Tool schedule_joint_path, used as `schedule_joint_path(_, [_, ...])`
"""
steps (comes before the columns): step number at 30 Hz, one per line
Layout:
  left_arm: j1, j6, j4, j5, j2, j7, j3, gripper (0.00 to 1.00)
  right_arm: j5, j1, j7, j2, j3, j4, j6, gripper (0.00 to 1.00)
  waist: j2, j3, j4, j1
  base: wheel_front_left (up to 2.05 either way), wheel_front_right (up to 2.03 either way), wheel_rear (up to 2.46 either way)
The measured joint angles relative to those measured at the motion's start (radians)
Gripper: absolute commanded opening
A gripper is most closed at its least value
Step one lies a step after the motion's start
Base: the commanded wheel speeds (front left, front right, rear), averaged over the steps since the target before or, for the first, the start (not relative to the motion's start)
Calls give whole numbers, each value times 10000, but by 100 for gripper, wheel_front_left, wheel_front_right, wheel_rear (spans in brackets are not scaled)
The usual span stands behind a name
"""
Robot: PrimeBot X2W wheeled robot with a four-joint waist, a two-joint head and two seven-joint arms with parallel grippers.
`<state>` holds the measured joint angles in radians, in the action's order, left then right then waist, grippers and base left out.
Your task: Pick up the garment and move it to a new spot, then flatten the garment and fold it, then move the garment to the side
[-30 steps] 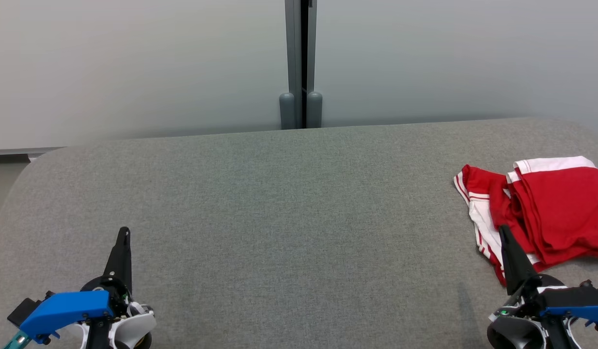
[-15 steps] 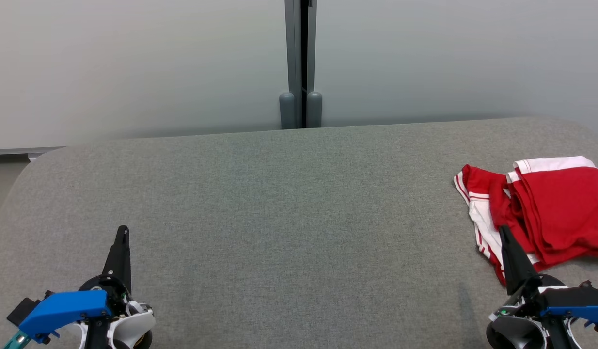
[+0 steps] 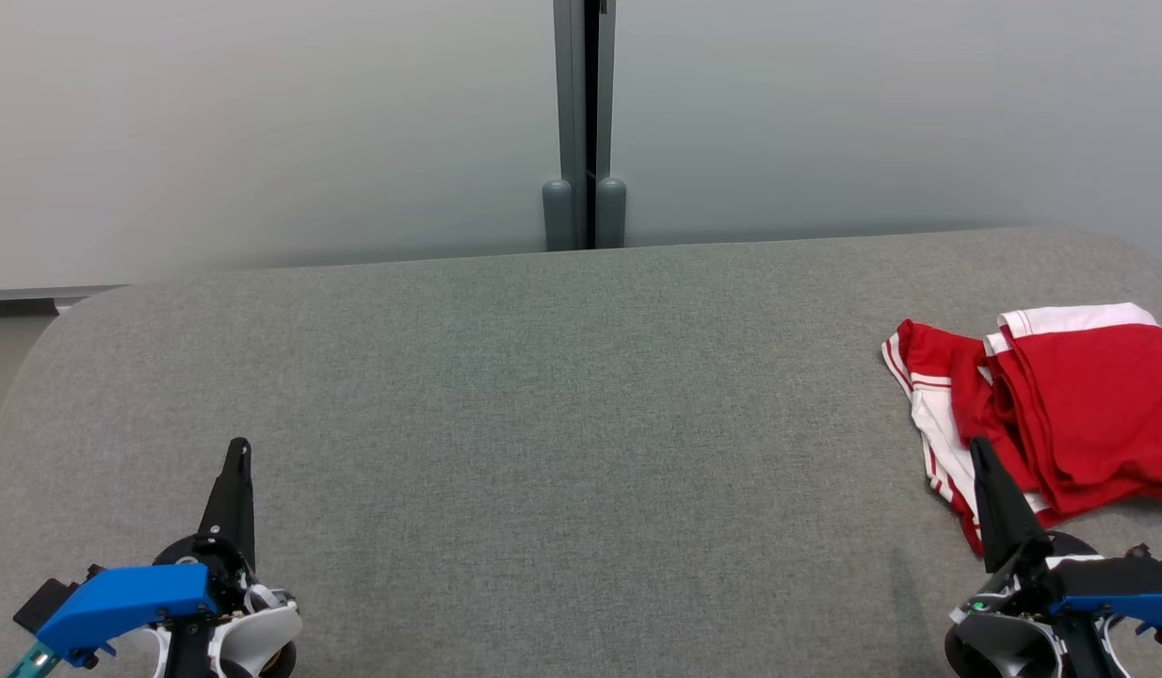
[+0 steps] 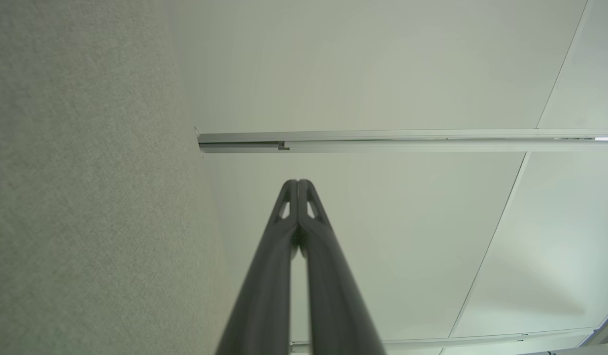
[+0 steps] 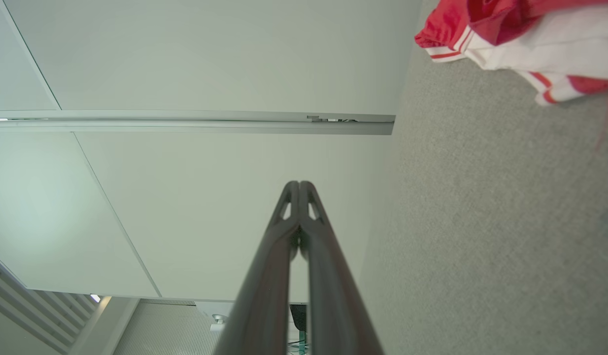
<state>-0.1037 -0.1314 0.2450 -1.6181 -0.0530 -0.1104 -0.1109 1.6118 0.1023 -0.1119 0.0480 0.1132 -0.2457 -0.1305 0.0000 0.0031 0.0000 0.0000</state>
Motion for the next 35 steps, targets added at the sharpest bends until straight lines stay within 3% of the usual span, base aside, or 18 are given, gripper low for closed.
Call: schedule_joint_path(35, [-1, -2, 0, 4, 12, -25, -19, 0, 0, 11, 0, 0, 0, 0, 0, 0, 0, 0, 0, 0, 0, 0, 0])
